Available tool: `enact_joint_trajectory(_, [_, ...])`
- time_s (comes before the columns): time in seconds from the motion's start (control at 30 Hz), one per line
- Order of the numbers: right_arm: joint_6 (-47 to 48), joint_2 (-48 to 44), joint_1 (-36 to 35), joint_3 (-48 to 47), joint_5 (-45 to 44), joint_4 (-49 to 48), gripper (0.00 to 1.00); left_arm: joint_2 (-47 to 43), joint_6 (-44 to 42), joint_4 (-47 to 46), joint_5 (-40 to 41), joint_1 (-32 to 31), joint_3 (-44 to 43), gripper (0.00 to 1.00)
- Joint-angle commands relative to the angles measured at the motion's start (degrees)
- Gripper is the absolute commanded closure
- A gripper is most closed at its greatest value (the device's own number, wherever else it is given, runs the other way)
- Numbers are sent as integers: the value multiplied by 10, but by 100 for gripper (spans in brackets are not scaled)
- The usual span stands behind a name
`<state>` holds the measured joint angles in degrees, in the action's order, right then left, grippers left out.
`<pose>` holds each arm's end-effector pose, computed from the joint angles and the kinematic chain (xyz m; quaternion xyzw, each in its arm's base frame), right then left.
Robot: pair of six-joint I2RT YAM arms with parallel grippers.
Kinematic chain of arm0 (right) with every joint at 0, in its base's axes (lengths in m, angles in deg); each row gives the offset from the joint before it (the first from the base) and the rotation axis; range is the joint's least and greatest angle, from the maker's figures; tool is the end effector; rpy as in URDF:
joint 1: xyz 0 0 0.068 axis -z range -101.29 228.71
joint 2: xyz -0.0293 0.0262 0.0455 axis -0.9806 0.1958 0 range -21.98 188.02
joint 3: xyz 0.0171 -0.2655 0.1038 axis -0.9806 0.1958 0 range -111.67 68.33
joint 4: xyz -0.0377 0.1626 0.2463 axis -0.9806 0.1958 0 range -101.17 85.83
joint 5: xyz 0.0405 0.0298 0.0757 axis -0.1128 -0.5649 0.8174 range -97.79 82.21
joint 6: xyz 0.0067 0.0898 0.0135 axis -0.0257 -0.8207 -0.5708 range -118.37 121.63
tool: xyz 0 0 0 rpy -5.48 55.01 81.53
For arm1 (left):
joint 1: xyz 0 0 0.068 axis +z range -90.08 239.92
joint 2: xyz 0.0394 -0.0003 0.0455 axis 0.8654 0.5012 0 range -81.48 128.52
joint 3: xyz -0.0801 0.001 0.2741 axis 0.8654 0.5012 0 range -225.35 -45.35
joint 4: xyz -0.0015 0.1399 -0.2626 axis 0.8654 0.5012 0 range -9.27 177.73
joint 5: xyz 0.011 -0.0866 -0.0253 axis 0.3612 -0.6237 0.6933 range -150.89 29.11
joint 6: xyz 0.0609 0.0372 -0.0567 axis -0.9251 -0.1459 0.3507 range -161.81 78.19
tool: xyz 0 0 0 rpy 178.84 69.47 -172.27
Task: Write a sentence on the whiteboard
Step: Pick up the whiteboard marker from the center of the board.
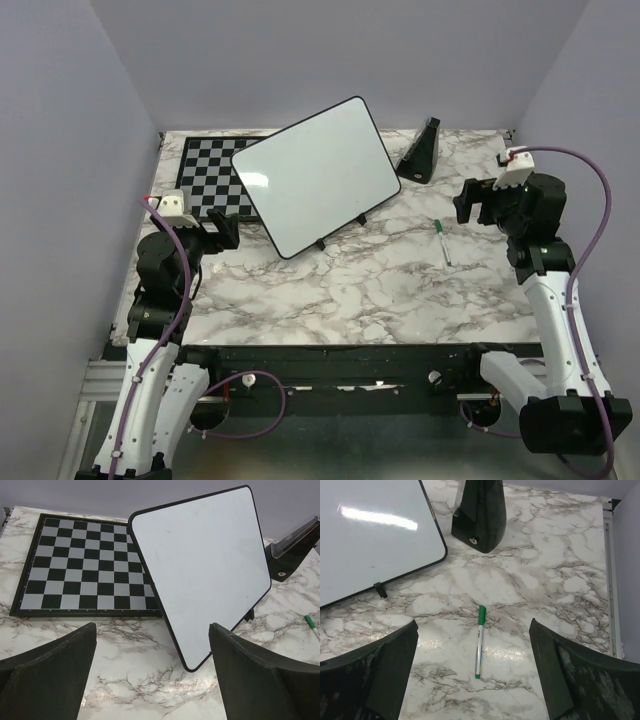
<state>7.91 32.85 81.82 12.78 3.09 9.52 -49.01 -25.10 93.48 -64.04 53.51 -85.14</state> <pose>0.2880 -0.0002 0.3510 -0.0769 0.8135 0.0306 0.5756 0.2125 -0.0283 0.3430 -0.0480 0.7383 -0.1547 0.6548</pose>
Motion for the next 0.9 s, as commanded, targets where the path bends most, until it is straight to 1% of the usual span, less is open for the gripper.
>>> enact_joint_trajectory(0.0, [8, -2, 2, 22, 55, -25, 0, -1, -7, -4, -11, -1, 4, 1])
enact_joint_trajectory(0.03, [18, 3, 2, 24, 65, -16, 0, -1, -7, -4, -12, -1, 3, 1])
enact_joint_trajectory(0.07, [53, 7, 2, 25, 92, -7, 0, -1, -8, -5, -13, -1, 4, 1])
enact_joint_trajectory(0.17, [115, 33, 2, 46, 147, 16, 0, -3, -7, -4, -13, -1, 4, 1])
enact_joint_trajectory(0.33, [156, 89, 2, 65, 165, 12, 0, -7, -7, -5, -12, -1, 5, 1])
enact_joint_trajectory(0.43, [167, 135, 2, 64, 139, 13, 2, -8, -7, -6, -14, -1, 5, 1])
enact_joint_trajectory(0.47, [175, 176, 2, 55, 114, 24, 8, -9, -8, -7, -15, -1, 5, 1])
enact_joint_trajectory(0.5, [183, 203, 2, 28, 100, 38, 11, -9, -7, -6, -16, -1, 6, 1])
enact_joint_trajectory(0.53, [187, 224, 2, 17, 83, 67, 15, -10, -8, -6, -16, -1, 6, 1])
enact_joint_trajectory(0.57, [186, 259, 2, 9, 55, 74, 20, -13, -8, -7, -14, -2, 6, 1])
enact_joint_trajectory(0.67, [189, 289, 2, 3, 27, 78, 23, -16, -7, -8, -15, -1, 8, 1])
enact_joint_trajectory(0.87, [191, 344, 2, -6, 3, 84, 30, -17, -6, -12, -25, -1, 9, 1])
